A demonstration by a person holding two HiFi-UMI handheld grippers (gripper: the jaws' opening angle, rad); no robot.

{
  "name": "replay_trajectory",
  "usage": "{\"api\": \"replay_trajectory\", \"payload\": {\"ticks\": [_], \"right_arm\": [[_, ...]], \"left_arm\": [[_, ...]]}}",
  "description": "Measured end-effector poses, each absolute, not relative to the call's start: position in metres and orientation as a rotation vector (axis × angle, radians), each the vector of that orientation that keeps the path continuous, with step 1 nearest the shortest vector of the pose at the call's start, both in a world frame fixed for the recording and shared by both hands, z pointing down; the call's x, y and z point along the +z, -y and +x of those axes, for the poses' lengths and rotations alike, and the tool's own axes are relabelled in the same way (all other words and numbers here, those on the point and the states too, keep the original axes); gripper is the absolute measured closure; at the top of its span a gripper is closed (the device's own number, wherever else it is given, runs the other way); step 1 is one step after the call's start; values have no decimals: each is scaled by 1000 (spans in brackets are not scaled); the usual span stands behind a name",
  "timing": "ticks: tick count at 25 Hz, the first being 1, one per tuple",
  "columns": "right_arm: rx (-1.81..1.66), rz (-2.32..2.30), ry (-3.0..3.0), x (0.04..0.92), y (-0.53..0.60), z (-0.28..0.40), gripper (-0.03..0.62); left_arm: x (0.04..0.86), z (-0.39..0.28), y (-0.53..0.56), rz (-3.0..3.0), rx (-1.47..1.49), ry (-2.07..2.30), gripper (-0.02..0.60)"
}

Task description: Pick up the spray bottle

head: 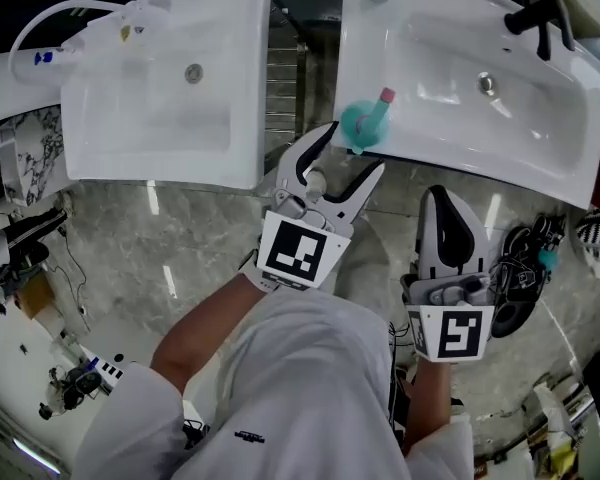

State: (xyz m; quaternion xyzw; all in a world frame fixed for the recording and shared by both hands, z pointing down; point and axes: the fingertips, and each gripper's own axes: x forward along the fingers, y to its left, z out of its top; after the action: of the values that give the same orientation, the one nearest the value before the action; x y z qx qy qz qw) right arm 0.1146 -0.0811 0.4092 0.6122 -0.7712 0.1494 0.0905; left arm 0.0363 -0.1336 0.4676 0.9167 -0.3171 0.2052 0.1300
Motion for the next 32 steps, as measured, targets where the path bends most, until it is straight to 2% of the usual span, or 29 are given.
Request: {"api": "replay_trajectory", "payload": {"ticks": [7,24,32], "right_arm": [[475,1819,2278,421,84,120,579],[575,1807,2255,450,80,125,579],[607,1810,2242,459,77,126,579]], "left_arm": [[485,39,143,2664,622,932,307],[525,57,151,2697,661,888,235],[542,61,156,2691,677,908,232]]}}
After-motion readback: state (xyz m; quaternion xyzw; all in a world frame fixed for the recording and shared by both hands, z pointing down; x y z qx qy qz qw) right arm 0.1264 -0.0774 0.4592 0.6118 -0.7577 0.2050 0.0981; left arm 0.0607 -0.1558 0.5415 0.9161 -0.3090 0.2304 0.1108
